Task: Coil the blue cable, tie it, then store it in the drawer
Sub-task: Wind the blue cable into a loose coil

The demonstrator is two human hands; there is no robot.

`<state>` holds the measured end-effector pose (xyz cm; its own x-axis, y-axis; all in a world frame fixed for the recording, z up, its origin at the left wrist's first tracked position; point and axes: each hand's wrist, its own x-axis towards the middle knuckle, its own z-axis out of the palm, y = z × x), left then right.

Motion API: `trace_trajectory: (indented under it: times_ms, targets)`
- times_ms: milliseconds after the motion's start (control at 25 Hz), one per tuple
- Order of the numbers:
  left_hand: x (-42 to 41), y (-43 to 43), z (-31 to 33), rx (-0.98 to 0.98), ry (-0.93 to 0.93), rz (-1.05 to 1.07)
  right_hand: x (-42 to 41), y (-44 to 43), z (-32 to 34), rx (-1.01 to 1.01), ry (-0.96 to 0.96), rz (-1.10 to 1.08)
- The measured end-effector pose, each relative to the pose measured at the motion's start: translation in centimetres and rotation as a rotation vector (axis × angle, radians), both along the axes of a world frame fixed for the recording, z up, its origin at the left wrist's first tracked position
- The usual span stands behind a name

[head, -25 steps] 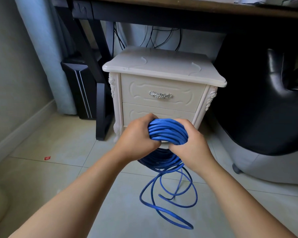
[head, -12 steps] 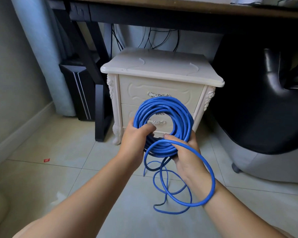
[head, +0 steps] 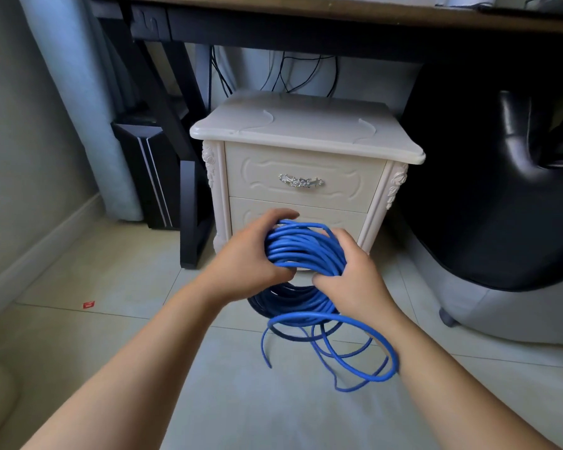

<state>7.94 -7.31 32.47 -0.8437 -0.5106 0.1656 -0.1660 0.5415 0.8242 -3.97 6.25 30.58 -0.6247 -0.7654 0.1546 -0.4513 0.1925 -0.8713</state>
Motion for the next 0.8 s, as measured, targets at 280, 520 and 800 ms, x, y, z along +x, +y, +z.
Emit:
trace_trajectory:
  times_ms: [280,520,800]
  targets:
    - [-0.3,1.6,-0.1,0.069,0.164,0.157,0.2,-0.1,0.2,-0.131,-0.120,-0.089]
    - [-0.9,1.6,0.1,0.447,0.367,0.284,0.6,-0.1,-0.4,-0.308,-0.474,-0.130]
    - [-1.2,1.4,-0.8,0.633,0.181,0.143,-0.1,-0.2,-0.1,-0.320,-0.732,-0.264]
